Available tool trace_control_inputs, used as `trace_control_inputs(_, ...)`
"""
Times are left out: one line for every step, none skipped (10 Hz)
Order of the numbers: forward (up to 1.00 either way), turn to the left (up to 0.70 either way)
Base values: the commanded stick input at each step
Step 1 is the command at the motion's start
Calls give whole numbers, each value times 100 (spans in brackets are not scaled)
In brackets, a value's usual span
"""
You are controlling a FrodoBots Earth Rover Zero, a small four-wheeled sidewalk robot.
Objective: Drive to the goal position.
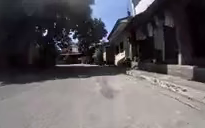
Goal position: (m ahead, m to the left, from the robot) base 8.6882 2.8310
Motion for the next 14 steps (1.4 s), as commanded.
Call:
trace_control_inputs(85,0)
trace_control_inputs(85,0)
trace_control_inputs(85,0)
trace_control_inputs(85,0)
trace_control_inputs(85,0)
trace_control_inputs(85,0)
trace_control_inputs(85,0)
trace_control_inputs(85,0)
trace_control_inputs(85,0)
trace_control_inputs(85,0)
trace_control_inputs(85,0)
trace_control_inputs(85,0)
trace_control_inputs(85,0)
trace_control_inputs(85,0)
